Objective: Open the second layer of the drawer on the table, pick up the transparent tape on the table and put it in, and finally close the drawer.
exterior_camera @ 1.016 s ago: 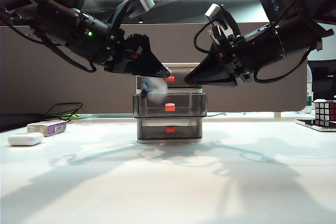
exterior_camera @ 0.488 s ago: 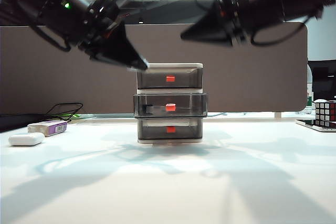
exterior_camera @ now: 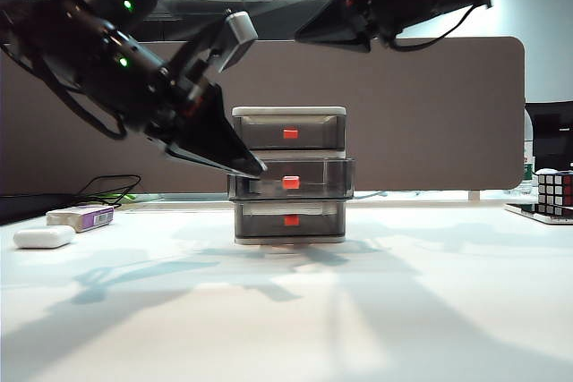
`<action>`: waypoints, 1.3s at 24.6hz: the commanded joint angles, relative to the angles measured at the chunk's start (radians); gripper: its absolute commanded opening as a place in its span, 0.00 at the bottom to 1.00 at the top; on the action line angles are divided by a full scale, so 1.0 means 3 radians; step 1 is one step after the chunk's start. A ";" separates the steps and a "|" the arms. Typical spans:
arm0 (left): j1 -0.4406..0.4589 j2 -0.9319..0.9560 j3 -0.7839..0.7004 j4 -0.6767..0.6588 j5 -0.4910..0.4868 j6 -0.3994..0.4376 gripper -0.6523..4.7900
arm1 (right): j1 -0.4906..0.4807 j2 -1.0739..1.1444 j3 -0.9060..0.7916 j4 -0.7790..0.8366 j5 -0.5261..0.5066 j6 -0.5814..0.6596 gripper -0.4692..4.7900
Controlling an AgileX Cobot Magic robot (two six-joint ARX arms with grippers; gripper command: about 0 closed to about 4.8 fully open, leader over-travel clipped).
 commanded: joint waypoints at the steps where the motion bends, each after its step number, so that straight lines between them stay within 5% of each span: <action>1: -0.0005 0.0161 0.0011 0.0323 0.0027 -0.0083 0.11 | 0.0008 0.0211 0.0211 -0.0017 0.0010 -0.0010 0.08; 12: -0.0005 0.0456 0.0013 0.0910 -0.0006 -0.0244 0.11 | 0.0008 0.0671 0.0338 -0.0148 0.0150 -0.0011 0.08; 32: -0.0005 0.0587 0.0017 0.1586 -0.0890 -0.0300 0.11 | 0.0008 0.0713 0.0336 -0.0266 0.0154 -0.0092 0.08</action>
